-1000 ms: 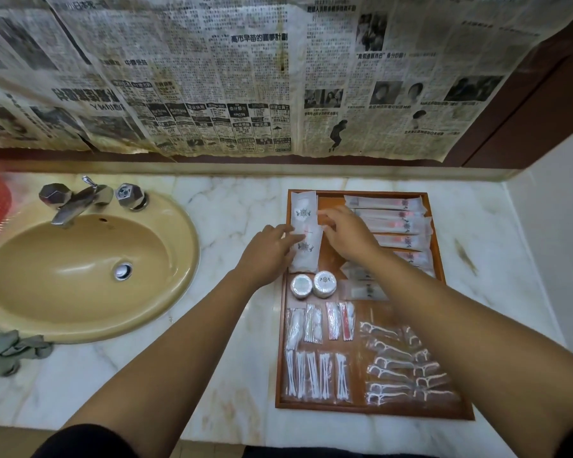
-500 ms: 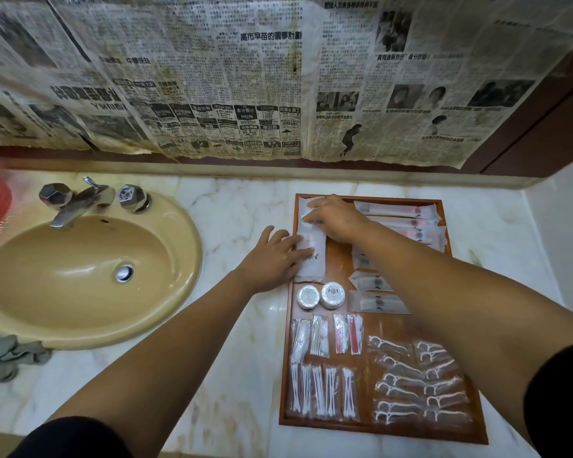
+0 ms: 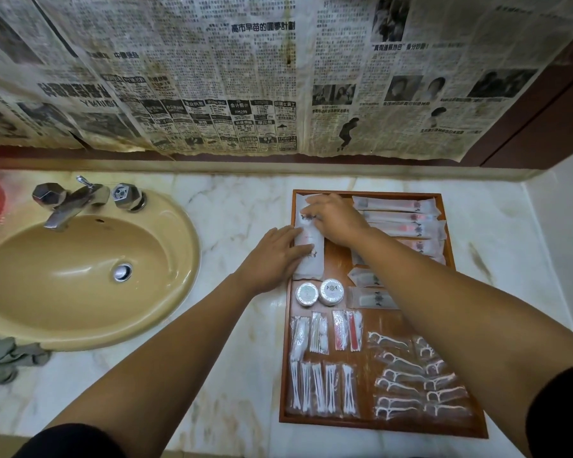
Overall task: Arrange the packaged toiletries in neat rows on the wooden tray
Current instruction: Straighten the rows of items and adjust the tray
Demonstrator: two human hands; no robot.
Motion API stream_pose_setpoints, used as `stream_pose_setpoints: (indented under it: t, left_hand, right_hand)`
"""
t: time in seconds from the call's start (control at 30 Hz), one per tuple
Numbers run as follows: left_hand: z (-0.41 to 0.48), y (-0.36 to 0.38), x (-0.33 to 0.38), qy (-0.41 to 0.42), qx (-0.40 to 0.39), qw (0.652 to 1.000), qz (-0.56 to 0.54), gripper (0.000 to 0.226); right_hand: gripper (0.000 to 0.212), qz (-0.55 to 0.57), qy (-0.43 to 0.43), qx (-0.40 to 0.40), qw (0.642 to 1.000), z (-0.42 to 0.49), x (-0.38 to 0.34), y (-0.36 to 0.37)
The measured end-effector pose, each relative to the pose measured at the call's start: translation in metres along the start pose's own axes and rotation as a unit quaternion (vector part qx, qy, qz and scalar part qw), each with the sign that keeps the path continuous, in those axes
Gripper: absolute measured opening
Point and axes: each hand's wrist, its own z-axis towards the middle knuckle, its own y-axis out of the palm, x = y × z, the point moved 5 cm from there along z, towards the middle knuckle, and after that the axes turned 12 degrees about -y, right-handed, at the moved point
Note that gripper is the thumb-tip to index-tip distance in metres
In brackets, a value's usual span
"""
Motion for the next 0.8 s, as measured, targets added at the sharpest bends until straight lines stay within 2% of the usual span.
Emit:
stream_pose_setpoints:
  t: [0.1,0.17,0.23,0.3,0.37,0.43,0.5,0.57,0.67,0.7,0.8]
  left_hand:
    - [-0.004,-0.007,0.001,-0.076,0.064,0.991,-0.084,0.040]
    - [-0.010,-0.009,0.000,-0.146,0.065,0.977,-0.139,0.043]
    - [-0.017,-0.009,0.002,-0.212,0.051,0.954,-0.205,0.044]
    - [-0.024,-0.007,0.004,-0.299,0.024,0.917,-0.263,0.047]
    - [-0.031,0.002,0.001,-0.386,-0.005,0.872,-0.302,0.052]
    - [-0.036,0.009,0.000,-0.438,-0.031,0.832,-0.340,0.052]
    - [-0.040,0.012,0.000,-0.463,-0.042,0.800,-0.380,0.053]
    - [-0.042,0.017,-0.002,-0.471,-0.036,0.781,-0.409,0.049]
    - [-0.038,0.015,0.003,-0.463,-0.022,0.757,-0.461,0.034]
    - [-0.036,0.011,0.008,-0.463,-0.015,0.739,-0.489,0.034]
    - [-0.035,0.000,0.021,-0.492,-0.008,0.646,-0.583,0.035]
  right_hand:
    - [0.035,0.044,0.031,0.104,0.993,-0.022,-0.004,-0.007]
    - [0.035,0.054,0.048,0.128,0.989,-0.042,-0.006,-0.006]
    - [0.034,0.096,0.087,0.125,0.984,-0.064,-0.009,-0.003]
    - [0.034,0.175,0.157,0.102,0.967,-0.083,-0.013,0.001]
    - [0.037,0.269,0.216,0.049,0.937,-0.092,-0.018,0.013]
    - [0.037,0.350,0.249,0.008,0.903,-0.092,-0.025,0.021]
    - [0.028,0.393,0.265,-0.005,0.881,-0.085,-0.022,0.033]
    - [0.032,0.432,0.276,-0.008,0.859,-0.078,-0.001,0.066]
    - [0.034,0.446,0.289,0.020,0.847,-0.085,-0.032,0.033]
    - [0.034,0.448,0.301,0.032,0.841,-0.087,-0.037,0.028]
    - [0.029,0.459,0.312,0.043,0.831,-0.085,-0.036,0.034]
